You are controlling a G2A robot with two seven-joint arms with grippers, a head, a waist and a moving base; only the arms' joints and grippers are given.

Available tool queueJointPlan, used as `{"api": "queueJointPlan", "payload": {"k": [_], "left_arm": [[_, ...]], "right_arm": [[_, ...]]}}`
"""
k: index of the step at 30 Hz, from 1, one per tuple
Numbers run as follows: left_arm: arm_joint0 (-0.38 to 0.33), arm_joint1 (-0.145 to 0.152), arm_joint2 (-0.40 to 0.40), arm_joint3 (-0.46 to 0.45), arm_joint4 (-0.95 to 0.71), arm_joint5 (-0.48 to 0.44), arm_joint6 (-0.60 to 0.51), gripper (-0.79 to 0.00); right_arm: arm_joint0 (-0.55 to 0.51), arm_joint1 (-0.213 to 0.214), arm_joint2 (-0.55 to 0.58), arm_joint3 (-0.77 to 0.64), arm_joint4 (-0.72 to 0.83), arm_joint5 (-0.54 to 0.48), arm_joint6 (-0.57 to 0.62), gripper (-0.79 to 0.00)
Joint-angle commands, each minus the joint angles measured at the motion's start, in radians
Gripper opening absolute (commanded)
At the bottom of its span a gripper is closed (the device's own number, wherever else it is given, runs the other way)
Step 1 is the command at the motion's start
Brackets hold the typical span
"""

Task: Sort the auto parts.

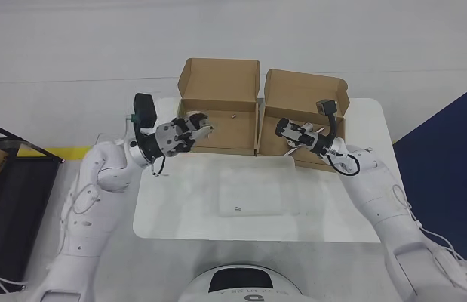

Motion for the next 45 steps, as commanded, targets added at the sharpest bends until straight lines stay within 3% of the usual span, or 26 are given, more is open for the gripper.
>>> {"api": "queueJointPlan", "payload": {"k": [1,5,10,15,17,22,30,36,37,38,39,41,42,43,44,45], "left_arm": [[-0.012,0.0,0.007,0.027,0.028,0.0,0.043,-0.785],[-0.065,-0.004,0.034,0.13,0.007,0.045,0.021,-0.785],[-0.226,-0.025,0.13,0.37,-0.154,0.159,-0.114,-0.785],[-0.412,-0.07,0.249,0.662,-0.37,0.207,-0.234,-0.785],[-0.475,-0.092,0.301,0.78,-0.418,0.275,-0.31,-0.785],[-0.557,-0.148,0.399,0.987,-0.519,0.4,-0.451,-0.785],[-0.625,-0.221,0.52,1.174,-0.416,0.481,-0.403,-0.779],[-0.665,-0.256,0.529,1.261,-0.457,0.434,-0.381,-0.785],[-0.672,-0.258,0.529,1.272,-0.456,0.429,-0.378,-0.757],[-0.676,-0.261,0.53,1.282,-0.457,0.425,-0.375,-0.606],[-0.679,-0.263,0.531,1.291,-0.457,0.421,-0.373,-0.539],[-0.684,-0.268,0.532,1.307,-0.455,0.416,-0.369,-0.505],[-0.685,-0.27,0.534,1.313,-0.452,0.417,-0.369,-0.406],[-0.688,-0.272,0.536,1.317,-0.448,0.418,-0.366,-0.154],[-0.691,-0.274,0.538,1.32,-0.442,0.418,-0.361,0.0],[-0.695,-0.275,0.536,1.321,-0.446,0.414,-0.356,0.0]], "right_arm": [[0.0,0.0,0.0,0.0,0.0,0.0,0.0,0.0],[0.0,0.0,0.0,0.0,0.0,0.0,0.0,0.0],[0.0,0.0,0.0,0.0,0.0,0.0,0.0,0.0],[0.0,0.0,0.0,0.0,0.0,0.0,0.0,0.0],[0.0,0.0,0.0,0.0,0.0,0.0,0.0,0.0],[0.0,0.0,0.0,0.0,0.0,0.0,0.0,0.0],[0.0,0.0,0.0,0.0,0.0,0.0,0.0,0.0],[0.0,0.0,0.0,0.0,0.0,0.0,0.0,0.0],[0.0,0.0,0.0,0.0,0.0,0.0,0.0,0.0],[0.0,0.0,0.0,0.0,0.0,0.0,0.0,0.0],[0.0,0.0,0.0,0.0,0.0,0.0,0.0,0.0],[0.0,0.0,0.0,0.0,0.0,0.0,0.0,0.0],[0.0,0.0,0.0,0.0,0.0,0.0,0.0,0.0],[0.0,0.0,0.0,0.0,0.0,0.0,0.0,0.0],[0.0,0.0,0.0,0.0,0.0,0.0,0.0,0.0],[0.0,0.0,0.0,0.0,0.0,0.0,0.0,0.0]]}}
